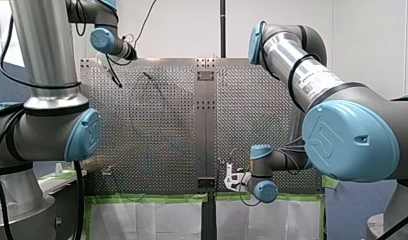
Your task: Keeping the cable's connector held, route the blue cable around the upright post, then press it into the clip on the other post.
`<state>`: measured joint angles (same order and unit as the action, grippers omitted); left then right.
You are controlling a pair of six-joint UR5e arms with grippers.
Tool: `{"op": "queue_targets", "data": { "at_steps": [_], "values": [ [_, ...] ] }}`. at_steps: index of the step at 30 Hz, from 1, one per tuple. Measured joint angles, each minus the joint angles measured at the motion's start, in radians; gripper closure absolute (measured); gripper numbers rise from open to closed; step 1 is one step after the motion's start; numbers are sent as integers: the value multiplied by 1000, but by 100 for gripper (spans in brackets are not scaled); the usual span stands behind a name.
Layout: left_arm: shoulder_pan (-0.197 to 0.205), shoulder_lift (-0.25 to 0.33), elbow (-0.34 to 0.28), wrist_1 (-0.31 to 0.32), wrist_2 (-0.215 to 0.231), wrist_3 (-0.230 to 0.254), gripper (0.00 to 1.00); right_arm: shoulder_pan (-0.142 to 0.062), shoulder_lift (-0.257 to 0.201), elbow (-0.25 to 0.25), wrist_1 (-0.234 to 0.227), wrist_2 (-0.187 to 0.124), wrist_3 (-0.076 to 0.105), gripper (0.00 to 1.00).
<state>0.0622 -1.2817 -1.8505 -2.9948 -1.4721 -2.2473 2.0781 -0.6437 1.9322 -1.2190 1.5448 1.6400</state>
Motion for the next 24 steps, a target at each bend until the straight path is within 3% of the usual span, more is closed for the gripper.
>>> {"op": "queue_targets", "data": {
  "at_steps": [12, 19, 24],
  "values": [
    [-44, -70, 94, -100, -84, 100, 1, 0, 0, 0, 4, 0, -2, 100],
    [-70, -99, 105, -159, -142, 159, 1, 0, 0, 0, 7, 0, -6, 100],
    [-89, -119, 105, -200, -159, 200, 1, 0, 0, 0, 7, 0, -6, 100]
  ]
}}
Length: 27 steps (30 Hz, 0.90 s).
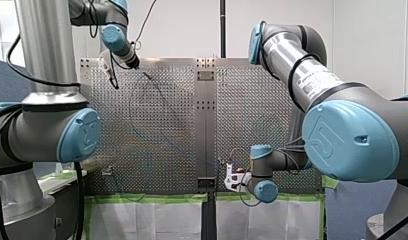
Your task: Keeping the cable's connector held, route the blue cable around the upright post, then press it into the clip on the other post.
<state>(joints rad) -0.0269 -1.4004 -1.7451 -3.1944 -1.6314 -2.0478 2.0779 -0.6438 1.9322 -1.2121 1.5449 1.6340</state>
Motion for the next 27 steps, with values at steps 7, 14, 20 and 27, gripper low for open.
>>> {"op": "queue_targets", "data": {
  "at_steps": [7, 14, 20, 27],
  "values": [
    [-15, -7, 0, -59, 4, 59, 1, 0, 0, 0, 0, 0, 0, 100],
    [-19, -10, 15, -89, 24, 124, 1, 0, 0, 0, 0, 0, -1, 100],
    [-23, -36, 56, -96, 38, 183, 1, 0, 0, 0, 0, 0, 0, 100],
    [-25, -53, 64, -102, 44, 247, 1, 0, 0, 0, 0, 0, 0, 100]
  ]
}}
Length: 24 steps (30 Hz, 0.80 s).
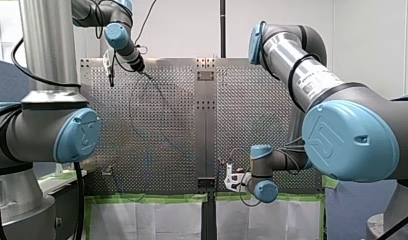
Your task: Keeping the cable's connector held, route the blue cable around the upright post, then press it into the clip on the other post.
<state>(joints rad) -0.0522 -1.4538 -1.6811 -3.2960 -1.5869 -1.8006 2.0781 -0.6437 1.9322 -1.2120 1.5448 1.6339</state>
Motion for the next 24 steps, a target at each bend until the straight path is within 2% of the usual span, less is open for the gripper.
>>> {"op": "queue_targets", "data": {
  "at_steps": [12, 24],
  "values": [
    [-1, -1, 0, -6, -12, 107, 1, 0, 0, 0, 0, 0, 0, 100],
    [0, -1, 0, -23, -105, 108, 1, 0, 0, 0, -3, 0, 0, 100]
  ]
}}
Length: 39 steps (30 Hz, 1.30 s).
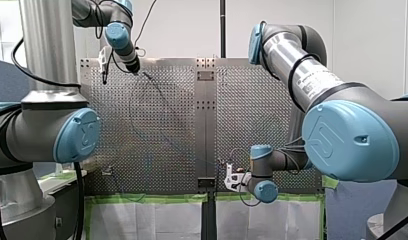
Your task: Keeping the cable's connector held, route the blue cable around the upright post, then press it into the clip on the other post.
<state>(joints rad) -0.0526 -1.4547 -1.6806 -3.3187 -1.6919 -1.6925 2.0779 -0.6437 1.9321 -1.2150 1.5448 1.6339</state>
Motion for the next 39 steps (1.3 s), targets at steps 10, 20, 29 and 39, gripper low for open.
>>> {"op": "queue_targets", "data": {
  "at_steps": [10, 20, 29, 39],
  "values": [
    [0, 0, 0, -4, -24, -1, 1, 0, 0, 0, 1, 0, 0, 100],
    [-16, 2, 0, 2, 15, 46, 1, 0, 0, 0, 3, 0, 0, 100],
    [-77, 1, 1, 58, 83, 104, 1, 0, 0, 0, 28, 0, 9, 100],
    [-168, -54, 46, 145, 135, 117, 1, 0, 0, 0, 36, 0, 10, 100]
  ]
}}
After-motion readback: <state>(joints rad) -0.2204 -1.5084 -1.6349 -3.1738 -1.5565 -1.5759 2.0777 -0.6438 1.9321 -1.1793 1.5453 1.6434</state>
